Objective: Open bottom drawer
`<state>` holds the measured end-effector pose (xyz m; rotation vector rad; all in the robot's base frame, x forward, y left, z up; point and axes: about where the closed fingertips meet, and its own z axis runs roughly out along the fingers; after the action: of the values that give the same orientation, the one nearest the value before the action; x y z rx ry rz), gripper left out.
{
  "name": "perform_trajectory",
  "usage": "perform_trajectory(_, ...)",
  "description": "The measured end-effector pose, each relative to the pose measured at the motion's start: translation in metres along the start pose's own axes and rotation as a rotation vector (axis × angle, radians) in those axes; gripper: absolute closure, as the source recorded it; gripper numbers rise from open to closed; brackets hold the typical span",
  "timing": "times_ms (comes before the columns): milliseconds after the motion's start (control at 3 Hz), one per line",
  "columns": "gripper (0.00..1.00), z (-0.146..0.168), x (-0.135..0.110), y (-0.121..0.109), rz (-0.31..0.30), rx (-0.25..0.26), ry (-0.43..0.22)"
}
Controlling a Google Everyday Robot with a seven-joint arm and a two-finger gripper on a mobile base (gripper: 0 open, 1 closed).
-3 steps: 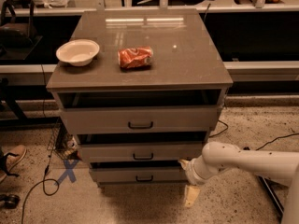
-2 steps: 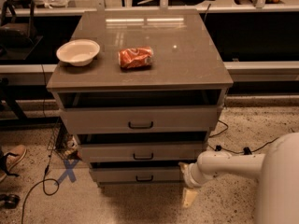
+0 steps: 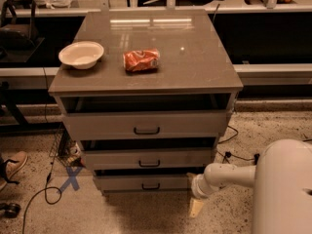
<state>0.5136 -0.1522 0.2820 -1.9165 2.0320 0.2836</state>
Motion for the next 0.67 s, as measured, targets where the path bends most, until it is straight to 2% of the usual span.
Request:
perform_trajectory(333,0.00,0.023,0.003,-0.008,0.013,-0.020,-0.020)
perform_trajectory(667,0.00,0.050,0.005,-0.027,0.040,0.001,-0.041)
